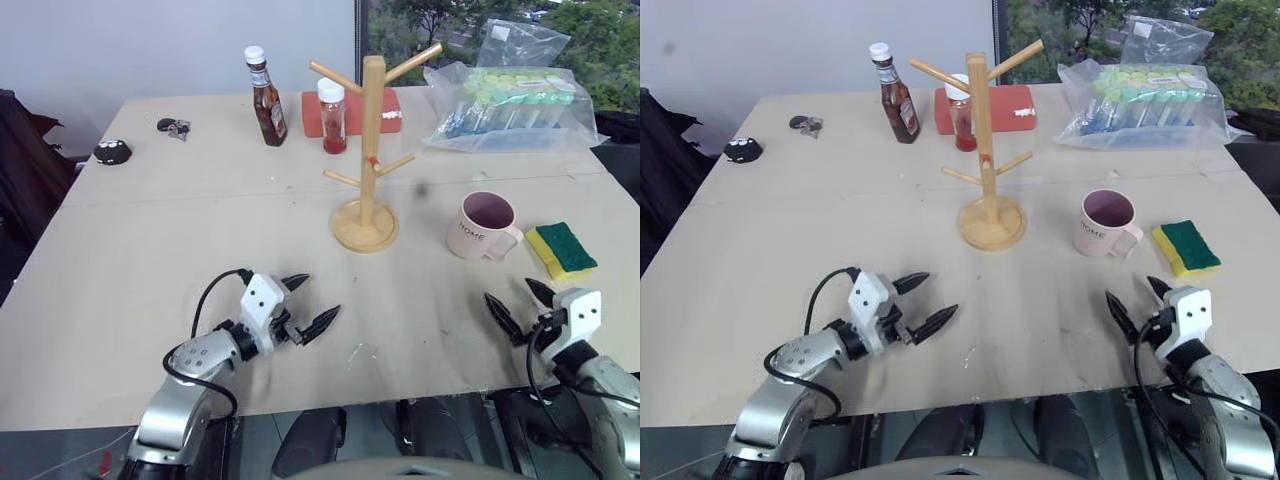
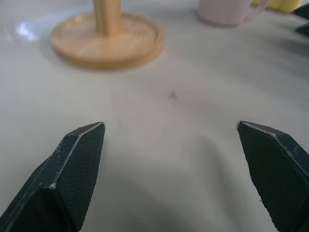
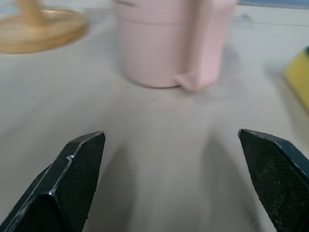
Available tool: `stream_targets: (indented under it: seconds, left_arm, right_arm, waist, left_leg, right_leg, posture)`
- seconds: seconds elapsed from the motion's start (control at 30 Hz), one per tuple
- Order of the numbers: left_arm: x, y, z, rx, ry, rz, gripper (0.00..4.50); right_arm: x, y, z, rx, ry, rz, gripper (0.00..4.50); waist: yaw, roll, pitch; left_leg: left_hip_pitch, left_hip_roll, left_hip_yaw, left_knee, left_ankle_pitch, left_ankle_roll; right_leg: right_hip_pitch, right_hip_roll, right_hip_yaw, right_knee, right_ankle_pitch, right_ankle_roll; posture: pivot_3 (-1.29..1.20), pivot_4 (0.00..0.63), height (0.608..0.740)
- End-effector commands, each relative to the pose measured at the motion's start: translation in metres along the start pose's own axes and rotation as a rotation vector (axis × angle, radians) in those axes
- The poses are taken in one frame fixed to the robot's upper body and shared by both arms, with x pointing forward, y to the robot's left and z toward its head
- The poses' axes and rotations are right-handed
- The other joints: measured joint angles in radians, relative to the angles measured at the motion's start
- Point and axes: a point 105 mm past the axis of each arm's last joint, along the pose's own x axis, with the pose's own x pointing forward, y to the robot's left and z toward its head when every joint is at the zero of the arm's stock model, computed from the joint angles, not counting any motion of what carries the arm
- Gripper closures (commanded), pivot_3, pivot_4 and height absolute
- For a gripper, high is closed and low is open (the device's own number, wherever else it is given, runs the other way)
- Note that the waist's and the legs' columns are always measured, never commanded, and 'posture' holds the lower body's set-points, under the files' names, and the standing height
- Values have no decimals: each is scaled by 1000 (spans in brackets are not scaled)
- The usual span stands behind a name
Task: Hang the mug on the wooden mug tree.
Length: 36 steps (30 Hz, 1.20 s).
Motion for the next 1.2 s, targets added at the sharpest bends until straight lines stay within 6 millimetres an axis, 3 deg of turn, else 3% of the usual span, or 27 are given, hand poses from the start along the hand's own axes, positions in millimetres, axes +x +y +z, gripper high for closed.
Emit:
stream_targets:
  seconds: [0.03,0.2,0.53,0.67,0.9,1.2]
  left_arm:
    - [9,-9,37,42,-98,-114,0]
    - [21,-21,72,103,-147,-278,0]
    - [27,-25,87,221,-122,-357,0]
    - [28,-22,87,229,-122,-344,0]
    - [29,-19,88,230,-129,-315,0]
    - [29,-17,89,231,-126,-297,0]
  right_arm:
    - [11,-5,14,-24,-63,-108,43]
    - [25,-9,21,-9,-129,-266,43]
    - [40,-9,21,0,-170,-394,43]
    - [46,-8,22,7,-183,-380,1112]
    - [57,-5,25,30,-203,-297,4468]
    - [69,-12,26,50,-202,-207,4468]
  waist:
    - [0,0,0]
    - [-2,0,0]
    - [-17,2,0]
    - [-25,2,0]
    - [-28,2,0]
    - [-28,2,0]
  left_leg:
    - [0,0,0,0,0,0]
    - [-1,0,0,0,2,-4]
    - [-1,0,2,-1,3,-5]
    - [-1,0,2,-1,3,-5]
    - [0,0,2,-1,3,-5]
    - [0,0,2,-1,3,-5]
  right_leg:
    - [0,0,0,0,1,1]
    - [-1,1,0,0,4,-2]
    - [-2,2,2,0,4,-3]
    - [-2,2,2,0,4,-3]
    - [-2,2,2,0,4,-3]
    - [-2,3,3,0,4,-3]
  posture:
    - [0,150,737]
    - [0,150,737]
    - [0,150,737]
    - [0,150,737]
    - [0,150,737]
    - [0,150,737]
